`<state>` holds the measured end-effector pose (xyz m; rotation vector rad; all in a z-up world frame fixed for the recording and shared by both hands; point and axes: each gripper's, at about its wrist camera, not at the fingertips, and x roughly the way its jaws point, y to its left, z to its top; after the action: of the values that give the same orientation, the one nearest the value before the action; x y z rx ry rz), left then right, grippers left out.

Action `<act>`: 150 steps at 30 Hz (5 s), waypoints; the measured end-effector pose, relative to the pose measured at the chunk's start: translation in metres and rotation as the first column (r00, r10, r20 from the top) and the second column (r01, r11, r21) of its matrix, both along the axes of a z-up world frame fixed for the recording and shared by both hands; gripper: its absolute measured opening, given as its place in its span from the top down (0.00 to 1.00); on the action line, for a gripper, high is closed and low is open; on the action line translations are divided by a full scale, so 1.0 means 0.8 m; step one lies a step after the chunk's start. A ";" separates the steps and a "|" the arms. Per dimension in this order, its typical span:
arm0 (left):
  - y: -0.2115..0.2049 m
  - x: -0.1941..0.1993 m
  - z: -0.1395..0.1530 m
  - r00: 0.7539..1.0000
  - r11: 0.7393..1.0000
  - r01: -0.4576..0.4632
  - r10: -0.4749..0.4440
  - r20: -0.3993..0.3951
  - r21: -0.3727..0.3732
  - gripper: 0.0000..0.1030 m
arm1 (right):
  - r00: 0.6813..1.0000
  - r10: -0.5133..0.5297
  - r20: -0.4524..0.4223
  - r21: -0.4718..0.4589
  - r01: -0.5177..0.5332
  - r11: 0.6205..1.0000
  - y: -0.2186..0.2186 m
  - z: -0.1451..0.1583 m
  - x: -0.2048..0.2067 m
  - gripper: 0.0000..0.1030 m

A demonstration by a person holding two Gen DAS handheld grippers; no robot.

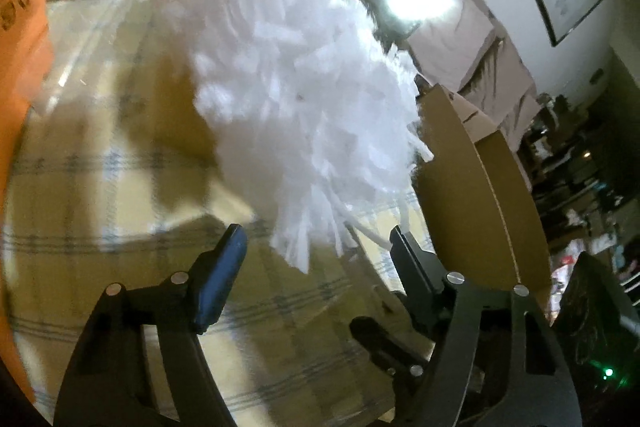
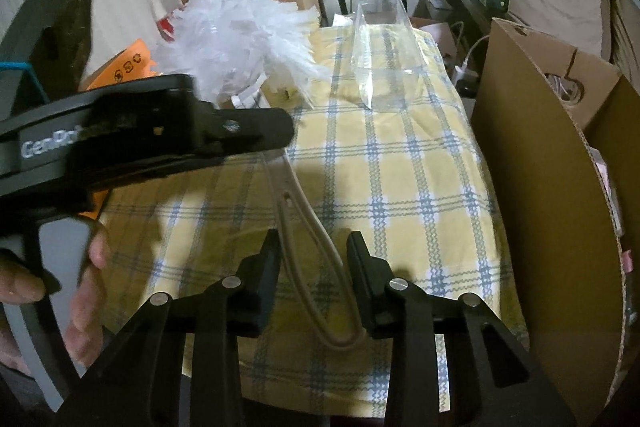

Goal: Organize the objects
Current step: 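Close both grippers on the duster handle and lift it off the table, then carry the feather duster with both grippers over the orange box, then open both grippers to release the feather duster into the box, then move both grippers away from the box toward the tan sponge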

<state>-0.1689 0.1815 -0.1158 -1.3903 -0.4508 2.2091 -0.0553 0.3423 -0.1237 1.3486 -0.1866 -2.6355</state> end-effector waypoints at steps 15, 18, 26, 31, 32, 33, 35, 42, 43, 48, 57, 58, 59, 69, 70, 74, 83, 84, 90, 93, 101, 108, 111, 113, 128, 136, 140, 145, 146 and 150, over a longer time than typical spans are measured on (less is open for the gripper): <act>-0.003 -0.006 -0.002 0.999 0.996 0.048 -0.048 0.003 0.076 0.83 | 0.998 0.059 -0.036 -0.020 -0.060 0.998 -0.021 0.023 0.014 0.74; -0.010 -0.002 0.009 0.999 0.994 0.043 -0.042 -0.012 0.096 0.83 | 0.996 0.065 -0.057 -0.029 -0.067 0.997 -0.025 0.035 0.020 0.75; -0.026 0.009 0.041 0.999 0.990 0.026 -0.020 -0.049 0.137 0.83 | 0.989 0.093 -0.118 -0.014 -0.095 0.995 -0.044 0.079 0.037 0.75; -0.039 0.021 0.072 0.994 0.986 0.011 0.006 -0.105 0.166 0.86 | 0.981 0.114 -0.157 -0.023 -0.119 0.993 -0.061 0.103 0.047 0.75; -0.043 0.023 0.079 0.993 0.985 0.007 0.013 -0.116 0.172 0.86 | 0.979 0.121 -0.161 -0.039 -0.129 0.991 -0.064 0.106 0.048 0.75; -0.049 0.026 0.086 0.992 0.984 0.002 0.021 -0.127 0.179 0.87 | 0.978 0.126 -0.165 -0.046 -0.135 0.990 -0.068 0.109 0.047 0.75; -0.059 0.030 0.095 0.990 0.981 -0.010 0.037 -0.139 0.193 0.88 | 0.973 0.146 -0.177 -0.046 -0.157 0.987 -0.078 0.117 0.049 0.75; -0.124 0.037 0.110 0.977 0.970 -0.095 0.134 -0.165 0.224 0.87 | 0.947 0.241 -0.214 -0.024 -0.251 0.968 -0.129 0.145 0.048 0.76; -0.132 0.038 0.111 0.976 0.968 -0.105 0.144 -0.165 0.227 0.87 | 0.941 0.257 -0.220 -0.022 -0.268 0.963 -0.137 0.147 0.047 0.76; -0.195 0.043 0.114 0.957 0.951 -0.189 0.234 -0.170 0.243 0.87 | 0.911 0.342 -0.231 0.004 -0.351 0.936 -0.193 0.154 0.033 0.76; -0.290 0.045 0.091 0.917 0.903 -0.340 0.380 -0.120 0.262 0.86 | 0.842 0.492 -0.218 0.038 -0.497 0.867 -0.286 0.143 0.014 0.76; -0.296 0.046 0.087 0.913 0.898 -0.351 0.391 -0.114 0.264 0.87 | 0.836 0.506 -0.212 0.044 -0.509 0.860 -0.294 0.140 0.010 0.76; -0.306 0.047 0.083 0.908 0.891 -0.366 0.406 -0.107 0.268 0.86 | 0.830 0.518 -0.207 0.051 -0.520 0.853 -0.301 0.138 0.010 0.76; -0.353 0.043 0.053 0.884 0.863 -0.440 0.465 -0.051 0.247 0.86 | 0.796 0.582 -0.165 0.067 -0.579 0.812 -0.352 0.118 -0.009 0.76; -0.356 0.043 0.050 0.883 0.862 -0.445 0.468 -0.045 0.245 0.86 | 0.797 0.582 -0.163 0.072 -0.579 0.812 -0.355 0.116 -0.011 0.76; -0.364 0.039 0.028 0.878 0.854 -0.467 0.479 0.007 0.231 0.85 | 0.798 0.584 -0.146 0.081 -0.579 0.811 -0.361 0.110 -0.018 0.77; -0.359 0.043 0.020 0.879 0.865 -0.472 0.477 0.012 0.169 0.75 | 0.811 0.570 -0.130 0.061 -0.567 0.821 -0.361 0.104 -0.037 0.78; -0.359 0.045 0.022 0.878 0.865 -0.473 0.478 0.010 0.168 0.69 | 0.812 0.569 -0.128 0.055 -0.567 0.822 -0.360 0.104 -0.039 0.79; -0.369 0.060 0.043 0.860 0.852 -0.498 0.509 -0.035 0.160 0.42 | 0.832 0.546 -0.099 0.036 -0.546 0.837 -0.356 0.090 -0.053 0.82; -0.381 0.067 0.049 0.856 0.852 -0.501 0.514 -0.054 0.152 0.41 | 0.838 0.537 -0.097 0.001 -0.539 0.842 -0.349 0.086 -0.054 0.82; -0.373 0.059 0.059 0.865 0.867 -0.492 0.497 -0.068 0.082 0.36 | 0.857 0.496 -0.137 0.003 -0.500 0.866 -0.319 0.110 -0.040 0.77; -0.358 0.070 0.080 0.861 0.871 -0.490 0.491 -0.132 0.043 0.08 | 0.889 0.439 -0.132 0.034 -0.438 0.898 -0.293 0.125 -0.033 0.59; -0.352 0.071 0.090 0.867 0.878 -0.478 0.474 -0.156 0.017 0.04 | 0.900 0.413 -0.143 0.050 -0.410 0.911 -0.280 0.133 -0.029 0.46; -0.347 0.071 0.093 0.873 0.884 -0.467 0.460 -0.165 -0.005 0.04 | 0.910 0.384 -0.152 0.052 -0.381 0.923 -0.270 0.139 -0.029 0.35; -0.290 0.081 0.120 0.910 0.919 -0.364 0.316 -0.269 -0.152 0.03 | 0.951 0.252 -0.181 -0.009 -0.258 0.966 -0.200 0.168 -0.020 0.25; -0.258 0.079 0.127 0.921 0.934 -0.316 0.259 -0.290 -0.169 0.03 | 0.960 0.198 -0.199 0.001 -0.202 0.979 -0.162 0.171 -0.010 0.25; -0.239 0.074 0.128 0.927 0.939 -0.289 0.224 -0.302 -0.189 0.03 | 0.968 0.157 -0.197 0.019 -0.156 0.988 -0.136 0.166 -0.009 0.25; -0.209 0.069 0.129 0.928 0.939 -0.259 0.177 -0.327 -0.226 0.03 | 0.975 0.104 -0.195 0.002 -0.105 0.994 -0.105 0.160 -0.008 0.25; -0.204 0.067 0.129 0.929 0.940 -0.254 0.171 -0.328 -0.229 0.03 | 0.976 0.094 -0.194 -0.001 -0.096 0.995 -0.099 0.160 -0.008 0.25; -0.181 0.062 0.130 0.930 0.942 -0.236 0.148 -0.337 -0.238 0.03 | 0.979 0.070 -0.191 -0.005 -0.072 0.997 -0.080 0.156 -0.009 0.25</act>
<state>-0.1193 0.0369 -0.0119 -1.1263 -0.1764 2.6828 -0.0627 0.2783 0.0014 1.0693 -0.1248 -2.6782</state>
